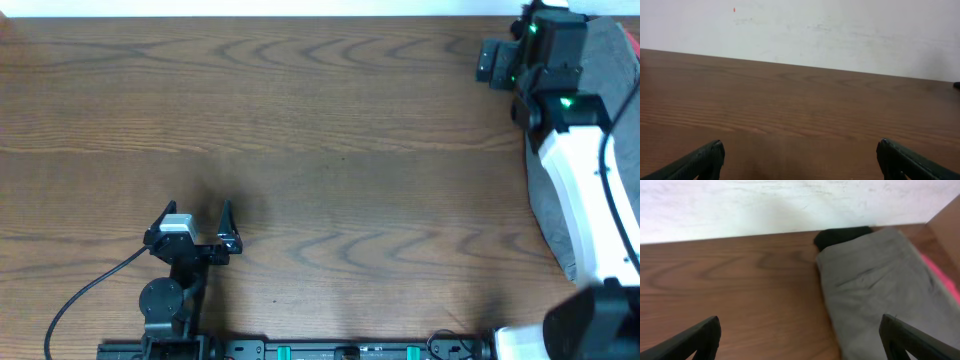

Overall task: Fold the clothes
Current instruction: 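Reach the right gripper to the grey trousers on the right stack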

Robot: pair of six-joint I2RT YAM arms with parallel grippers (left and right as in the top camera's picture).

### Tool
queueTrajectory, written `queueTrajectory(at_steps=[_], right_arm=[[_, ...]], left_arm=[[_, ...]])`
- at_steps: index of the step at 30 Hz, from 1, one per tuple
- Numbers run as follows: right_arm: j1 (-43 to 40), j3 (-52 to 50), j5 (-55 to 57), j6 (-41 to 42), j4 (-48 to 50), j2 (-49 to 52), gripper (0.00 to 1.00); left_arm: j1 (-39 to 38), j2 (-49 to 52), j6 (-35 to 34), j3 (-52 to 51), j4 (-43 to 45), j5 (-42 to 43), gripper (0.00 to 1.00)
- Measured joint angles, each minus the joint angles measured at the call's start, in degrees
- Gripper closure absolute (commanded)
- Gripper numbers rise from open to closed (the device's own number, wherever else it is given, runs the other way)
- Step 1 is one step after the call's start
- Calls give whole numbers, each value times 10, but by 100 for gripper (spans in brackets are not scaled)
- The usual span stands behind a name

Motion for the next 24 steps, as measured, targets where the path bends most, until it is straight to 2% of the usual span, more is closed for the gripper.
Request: queueTrajectory(at_steps=[11, 14, 17, 24], right_arm=[[-24, 48, 124, -119, 30, 194, 1], [-32, 62, 137, -130, 41, 237, 6], [-39, 76, 145, -140, 67, 276, 15], [-56, 83, 154, -143, 113, 339, 7]], left_arm=[[0, 0, 0, 0, 0, 0, 2], [0, 0, 0, 0, 0, 0, 2], [0, 0, 0, 0, 0, 0, 2], [0, 0, 0, 0, 0, 0, 2]])
